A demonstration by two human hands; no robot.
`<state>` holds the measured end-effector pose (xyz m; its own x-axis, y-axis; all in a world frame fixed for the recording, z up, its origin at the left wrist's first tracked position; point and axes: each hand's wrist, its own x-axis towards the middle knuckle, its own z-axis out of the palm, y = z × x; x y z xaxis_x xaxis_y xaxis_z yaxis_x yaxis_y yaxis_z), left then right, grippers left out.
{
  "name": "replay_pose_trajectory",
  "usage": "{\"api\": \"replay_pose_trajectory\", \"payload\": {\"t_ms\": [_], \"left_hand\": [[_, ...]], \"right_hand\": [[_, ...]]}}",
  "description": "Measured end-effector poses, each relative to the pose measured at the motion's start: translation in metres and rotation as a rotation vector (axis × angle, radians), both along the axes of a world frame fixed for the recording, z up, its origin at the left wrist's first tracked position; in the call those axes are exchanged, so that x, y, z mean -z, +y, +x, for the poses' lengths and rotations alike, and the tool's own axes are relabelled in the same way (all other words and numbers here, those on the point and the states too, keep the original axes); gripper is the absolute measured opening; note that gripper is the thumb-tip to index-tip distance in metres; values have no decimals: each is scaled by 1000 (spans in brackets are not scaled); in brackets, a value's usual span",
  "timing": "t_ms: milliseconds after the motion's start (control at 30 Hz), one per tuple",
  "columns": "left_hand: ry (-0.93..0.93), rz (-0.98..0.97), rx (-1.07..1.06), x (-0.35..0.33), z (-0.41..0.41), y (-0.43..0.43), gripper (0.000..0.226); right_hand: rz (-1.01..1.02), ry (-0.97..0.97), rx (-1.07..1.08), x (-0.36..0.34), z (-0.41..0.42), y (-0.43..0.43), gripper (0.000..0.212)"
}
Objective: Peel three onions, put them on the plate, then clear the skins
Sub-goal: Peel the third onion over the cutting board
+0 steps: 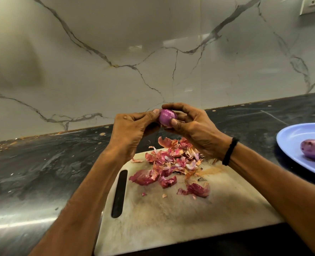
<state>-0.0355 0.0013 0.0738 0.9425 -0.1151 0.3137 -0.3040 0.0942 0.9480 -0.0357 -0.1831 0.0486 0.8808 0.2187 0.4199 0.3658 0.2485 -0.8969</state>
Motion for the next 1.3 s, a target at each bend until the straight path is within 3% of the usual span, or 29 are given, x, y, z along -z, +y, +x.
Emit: {"api": "replay_pose_trajectory", "payload": {"t_ms": [267, 600, 800, 933, 1067, 1167, 1300], "left_hand": [[-278, 282, -178, 3, 1, 2, 20], [-368, 413, -359, 7, 6, 3, 24], [-313, 397, -377, 8, 7, 4, 24], [-174, 180, -266, 3, 5, 3, 10], [-95, 97, -89, 2, 0, 0, 27], [-52, 32, -54, 4, -2, -4, 25], [-135, 151, -140, 10, 2, -4, 16]], "right_hand": [[-96, -44, 48, -2, -4, -1, 40], [-146, -62, 37, -1, -6, 0, 38], [-215, -103, 54, -1, -6, 2, 39], [-184, -102, 38, -3, -7, 2, 44], [-162, -70, 50, -3, -6, 1, 46], [-207, -44, 115, 0, -6, 3, 53], [-226, -16, 187, 1, -4, 7, 70]]}}
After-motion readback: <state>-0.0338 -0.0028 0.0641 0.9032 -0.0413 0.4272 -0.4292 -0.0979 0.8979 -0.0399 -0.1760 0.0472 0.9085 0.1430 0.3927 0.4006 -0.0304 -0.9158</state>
